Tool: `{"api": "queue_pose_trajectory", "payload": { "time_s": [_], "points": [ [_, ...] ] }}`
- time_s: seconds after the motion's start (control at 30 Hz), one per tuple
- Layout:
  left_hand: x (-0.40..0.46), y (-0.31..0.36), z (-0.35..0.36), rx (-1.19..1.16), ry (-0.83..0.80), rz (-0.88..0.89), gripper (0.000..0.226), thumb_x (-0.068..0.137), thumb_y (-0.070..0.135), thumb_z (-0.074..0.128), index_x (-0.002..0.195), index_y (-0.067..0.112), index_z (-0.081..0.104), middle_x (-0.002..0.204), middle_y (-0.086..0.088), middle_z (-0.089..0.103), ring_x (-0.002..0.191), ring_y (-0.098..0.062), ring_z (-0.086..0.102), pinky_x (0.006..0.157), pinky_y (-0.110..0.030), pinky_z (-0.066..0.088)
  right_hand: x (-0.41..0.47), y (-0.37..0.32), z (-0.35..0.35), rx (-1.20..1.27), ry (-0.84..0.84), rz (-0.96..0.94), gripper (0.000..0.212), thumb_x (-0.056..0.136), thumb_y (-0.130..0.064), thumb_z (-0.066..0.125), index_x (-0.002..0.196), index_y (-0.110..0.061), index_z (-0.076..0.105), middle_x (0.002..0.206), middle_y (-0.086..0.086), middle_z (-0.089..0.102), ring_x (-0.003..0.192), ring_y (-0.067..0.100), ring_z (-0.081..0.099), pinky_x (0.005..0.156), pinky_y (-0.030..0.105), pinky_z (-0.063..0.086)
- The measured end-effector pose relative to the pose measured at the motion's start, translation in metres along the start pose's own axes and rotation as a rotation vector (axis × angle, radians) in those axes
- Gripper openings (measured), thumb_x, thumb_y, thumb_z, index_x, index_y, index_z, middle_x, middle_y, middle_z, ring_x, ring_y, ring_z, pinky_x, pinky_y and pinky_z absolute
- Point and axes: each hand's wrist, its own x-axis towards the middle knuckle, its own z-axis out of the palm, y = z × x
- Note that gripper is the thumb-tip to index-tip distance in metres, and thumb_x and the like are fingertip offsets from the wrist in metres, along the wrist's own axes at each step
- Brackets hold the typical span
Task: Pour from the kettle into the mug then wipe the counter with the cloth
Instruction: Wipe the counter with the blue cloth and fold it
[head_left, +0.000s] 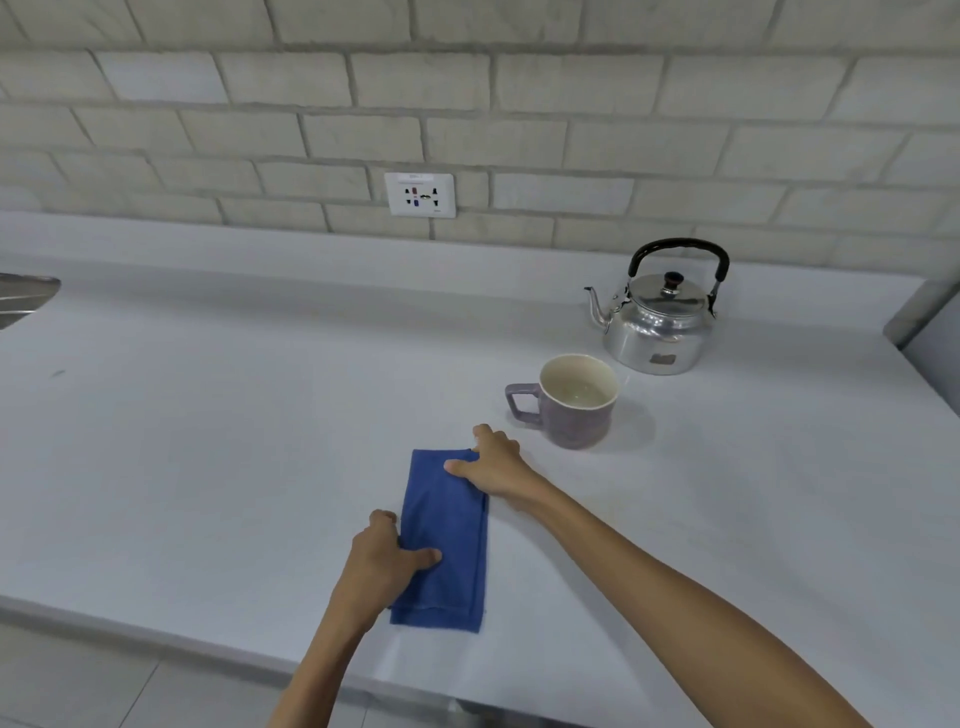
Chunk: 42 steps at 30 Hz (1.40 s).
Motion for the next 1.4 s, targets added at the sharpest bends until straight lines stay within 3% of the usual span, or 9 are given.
{"api": "queue_pose_trajectory", "payload": {
  "time_s": [0.1,0.17,0.27,0.5,0.8,1.0,1.13,1.3,1.4],
  "points": [
    [0.002,0.0,-0.004,0.033,-0.042,0.014,0.035,0.082,0.022,0.07,0.103,0.0,0.054,0.104,-0.012,0.063,0.083,-0.022,0.058,0.056,-0.023,0.044,0.005,0.0,0.002,0.013,0.05,-0.006,0.017,0.092,-0.022,0.056,0.093,-0.005,0.055,0.102,0.013,0.053,0.105,0.03,0.045,0.083,0.033,0.038],
    [0.001,0.001,-0.004,0.064,-0.058,0.059,0.03,0.084,0.022,0.067,0.099,-0.003,0.06,0.099,-0.015,0.068,0.078,-0.021,0.06,0.057,-0.023,0.045,0.006,0.004,0.001,0.028,0.096,-0.039,0.026,0.092,-0.018,0.056,0.069,-0.004,0.054,0.089,0.012,0.057,0.096,0.029,0.048,0.081,0.032,0.041],
    [-0.005,0.002,-0.003,0.019,-0.075,0.129,0.019,0.086,0.021,0.065,0.099,0.011,0.058,0.098,-0.004,0.066,0.079,-0.013,0.061,0.06,-0.022,0.048,0.0,0.011,-0.002,0.144,0.12,-0.09,0.016,0.092,-0.019,0.058,0.094,-0.004,0.061,0.111,0.013,0.062,0.106,0.027,0.052,0.089,0.033,0.046],
    [-0.025,0.02,0.006,-0.336,-0.409,0.19,0.043,0.079,0.012,0.073,0.117,0.022,0.054,0.099,-0.007,0.075,0.089,-0.022,0.072,0.08,-0.038,0.058,-0.027,0.04,-0.029,0.551,0.241,-0.175,0.004,0.094,-0.012,0.057,0.092,-0.016,0.058,0.093,0.008,0.062,0.086,0.019,0.058,0.074,0.029,0.047],
    [-0.028,0.035,0.061,-0.352,-0.545,0.102,0.051,0.077,0.006,0.073,0.121,0.014,0.049,0.103,-0.016,0.073,0.093,-0.028,0.07,0.075,-0.032,0.058,-0.042,0.091,-0.064,0.349,0.44,-0.134,0.007,0.088,-0.011,0.064,0.092,-0.014,0.07,0.093,-0.002,0.07,0.089,0.014,0.063,0.074,0.013,0.046],
    [-0.024,0.028,0.072,-0.012,-0.216,0.219,0.031,0.081,0.032,0.07,0.101,0.016,0.053,0.076,-0.007,0.07,0.06,-0.02,0.068,0.06,-0.035,0.059,-0.041,0.098,-0.042,0.052,0.587,-0.091,0.017,0.09,-0.01,0.06,0.107,-0.01,0.062,0.106,0.006,0.062,0.103,0.022,0.051,0.09,0.029,0.044],
    [-0.009,0.028,0.069,0.387,0.291,0.508,0.026,0.095,0.036,0.046,0.111,0.017,0.052,0.102,-0.005,0.066,0.088,-0.024,0.062,0.067,-0.032,0.047,-0.054,0.081,0.0,-0.295,0.756,-0.131,0.021,0.091,-0.015,0.054,0.112,-0.011,0.054,0.114,0.009,0.052,0.104,0.027,0.048,0.085,0.038,0.046],
    [0.025,0.026,0.073,0.458,0.337,0.734,0.029,0.094,0.015,0.05,0.123,0.009,0.054,0.132,-0.01,0.054,0.12,-0.027,0.048,0.091,-0.037,0.043,-0.059,0.076,0.045,-0.524,0.5,-0.113,0.052,0.101,-0.026,0.033,0.149,-0.008,0.023,0.158,0.013,0.024,0.146,0.031,0.017,0.118,0.041,0.012],
    [0.037,0.021,0.079,0.431,0.315,0.731,0.035,0.096,0.012,0.046,0.13,0.006,0.05,0.142,-0.014,0.046,0.132,-0.028,0.041,0.106,-0.04,0.035,-0.071,0.076,0.042,-0.619,0.527,-0.107,0.051,0.096,-0.031,0.046,0.142,-0.009,0.042,0.148,0.009,0.044,0.139,0.024,0.038,0.113,0.041,0.03]
  ]
}}
